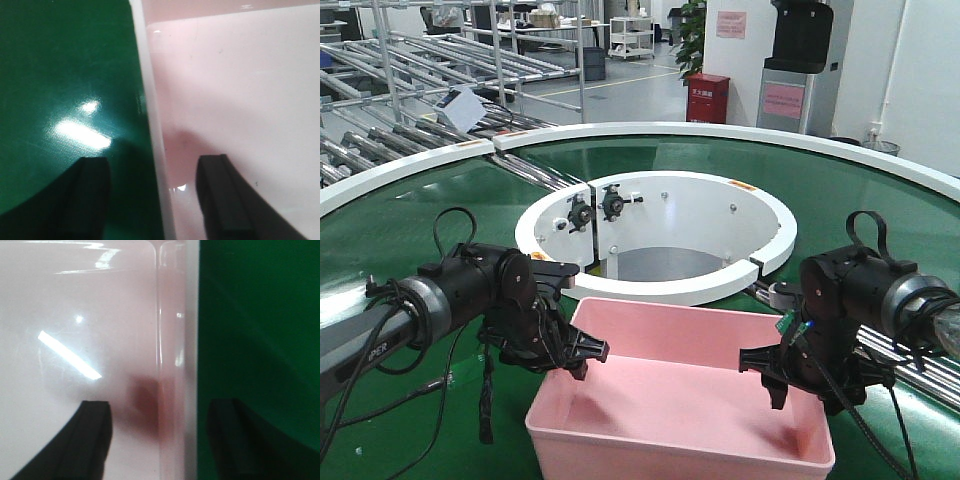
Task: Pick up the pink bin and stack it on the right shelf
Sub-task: 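Lower both grippers onto the side walls of the pink bin, then close both grippers on the bin walls and lift it toward the robot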
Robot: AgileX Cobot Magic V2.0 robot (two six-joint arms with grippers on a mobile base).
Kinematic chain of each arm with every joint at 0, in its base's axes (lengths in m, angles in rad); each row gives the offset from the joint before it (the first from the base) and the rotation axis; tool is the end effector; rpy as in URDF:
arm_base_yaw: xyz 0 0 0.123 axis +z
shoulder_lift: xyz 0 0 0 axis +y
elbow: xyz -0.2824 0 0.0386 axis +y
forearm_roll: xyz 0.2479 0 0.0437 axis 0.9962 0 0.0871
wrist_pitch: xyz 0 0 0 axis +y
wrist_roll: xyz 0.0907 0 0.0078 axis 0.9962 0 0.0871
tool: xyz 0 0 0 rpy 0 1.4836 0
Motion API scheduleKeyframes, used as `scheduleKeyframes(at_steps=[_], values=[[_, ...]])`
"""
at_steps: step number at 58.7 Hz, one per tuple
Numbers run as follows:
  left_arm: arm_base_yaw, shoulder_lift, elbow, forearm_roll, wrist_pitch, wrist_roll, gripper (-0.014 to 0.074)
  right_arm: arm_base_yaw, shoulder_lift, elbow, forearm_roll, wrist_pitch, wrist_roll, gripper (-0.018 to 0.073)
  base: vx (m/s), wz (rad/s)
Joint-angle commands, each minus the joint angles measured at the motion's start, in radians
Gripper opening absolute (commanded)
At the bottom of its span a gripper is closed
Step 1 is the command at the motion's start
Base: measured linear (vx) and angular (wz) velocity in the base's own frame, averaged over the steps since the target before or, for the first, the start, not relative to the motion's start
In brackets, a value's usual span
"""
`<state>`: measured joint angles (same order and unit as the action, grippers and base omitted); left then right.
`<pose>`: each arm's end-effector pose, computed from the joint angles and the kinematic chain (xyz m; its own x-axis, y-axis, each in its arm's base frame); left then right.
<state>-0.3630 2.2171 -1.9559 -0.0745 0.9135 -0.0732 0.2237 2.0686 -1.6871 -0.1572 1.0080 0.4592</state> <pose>0.4598 -0.1804 0.2229 -0.8664 0.2026 -0.4564 0.2794 0.9542 -0.1070 0.4311 0.0857 0.2141 -0.9412 0.1580 -0.2986 0.1716 0.9850 -0.0195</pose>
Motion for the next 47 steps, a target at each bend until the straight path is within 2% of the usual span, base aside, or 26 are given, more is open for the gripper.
scheduleKeyframes(at_steps=[1,11,22,38,47], values=[[-0.007,-0.061,-0.033,-0.011,-0.047,-0.012,0.0379,-0.006,-0.056,-0.029,-0.029,-0.023,-0.002,0.0351,0.00,0.00],[-0.007,-0.060,-0.033,-0.014,-0.041,-0.012,0.0245,-0.006,-0.056,-0.029,-0.029,-0.025,-0.002,0.0253,0.00,0.00],[-0.007,-0.045,-0.033,-0.030,-0.027,-0.012,0.0160,-0.006,-0.056,-0.029,-0.029,0.001,-0.007,0.0199,0.00,0.00],[-0.007,-0.039,-0.033,-0.029,-0.014,-0.009,0.0109,-0.006,-0.056,-0.029,-0.026,0.013,-0.019,0.0113,0.00,0.00],[-0.007,-0.056,-0.034,-0.019,0.038,-0.006,0.0109,-0.003,-0.072,-0.029,-0.028,-0.010,-0.019,0.0066,0.00,0.00]])
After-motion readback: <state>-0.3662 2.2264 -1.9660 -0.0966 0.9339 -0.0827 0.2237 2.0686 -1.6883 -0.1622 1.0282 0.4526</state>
